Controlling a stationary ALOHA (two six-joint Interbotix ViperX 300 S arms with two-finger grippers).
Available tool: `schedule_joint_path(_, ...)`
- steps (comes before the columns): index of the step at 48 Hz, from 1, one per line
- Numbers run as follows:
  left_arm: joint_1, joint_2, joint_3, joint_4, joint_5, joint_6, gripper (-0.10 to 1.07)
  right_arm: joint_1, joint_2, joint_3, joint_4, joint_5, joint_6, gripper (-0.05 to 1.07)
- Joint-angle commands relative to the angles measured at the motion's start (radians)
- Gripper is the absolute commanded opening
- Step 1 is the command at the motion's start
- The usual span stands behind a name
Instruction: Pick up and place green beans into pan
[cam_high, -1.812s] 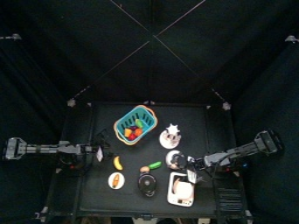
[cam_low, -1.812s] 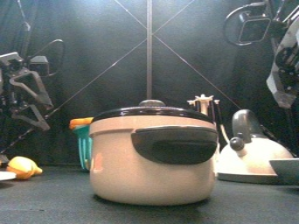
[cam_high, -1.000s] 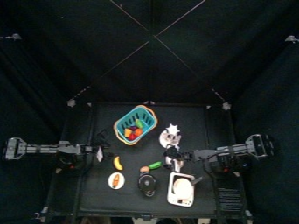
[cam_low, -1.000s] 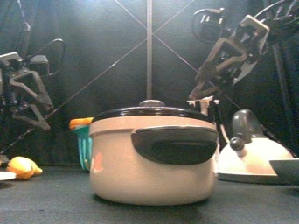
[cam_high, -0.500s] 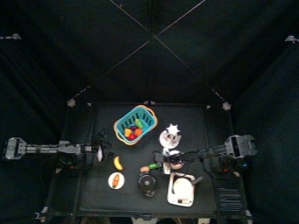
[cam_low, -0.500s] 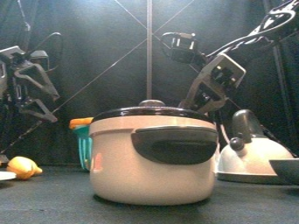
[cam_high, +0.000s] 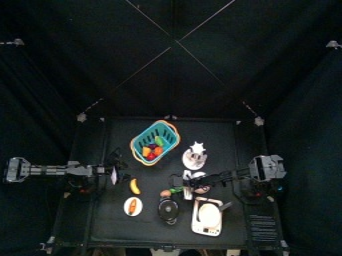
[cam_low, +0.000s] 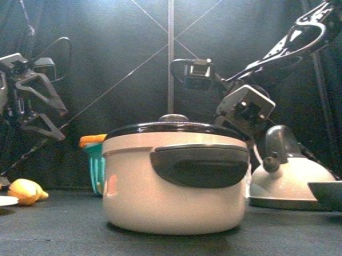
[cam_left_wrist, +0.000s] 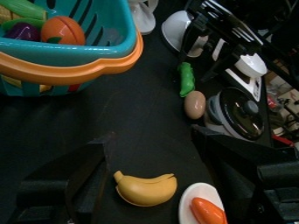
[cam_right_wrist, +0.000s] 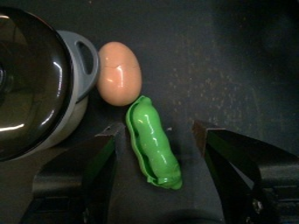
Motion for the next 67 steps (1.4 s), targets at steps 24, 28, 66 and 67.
schedule_joint_path(24,-0.003,0.003,-0.015,0.011,-0.008,0.002,1.01,0.011,0.08,-0.064,0.034,0.044,-0.014,0.83)
schedule_joint_path(28,-0.002,0.003,-0.015,0.011,-0.008,0.002,1.01,0.012,0.08,-0.074,0.028,0.069,-0.012,0.74)
schedule_joint_path(66,-0.002,0.003,-0.012,0.011,-0.008,0.002,1.01,0.117,-0.285,-0.018,0.186,0.264,0.006,0.56)
schedule_joint_path(67,-0.002,0.003,-0.012,0.011,-0.008,0.002,1.01,0.124,-0.295,-0.014,0.199,0.268,0.005,0.56)
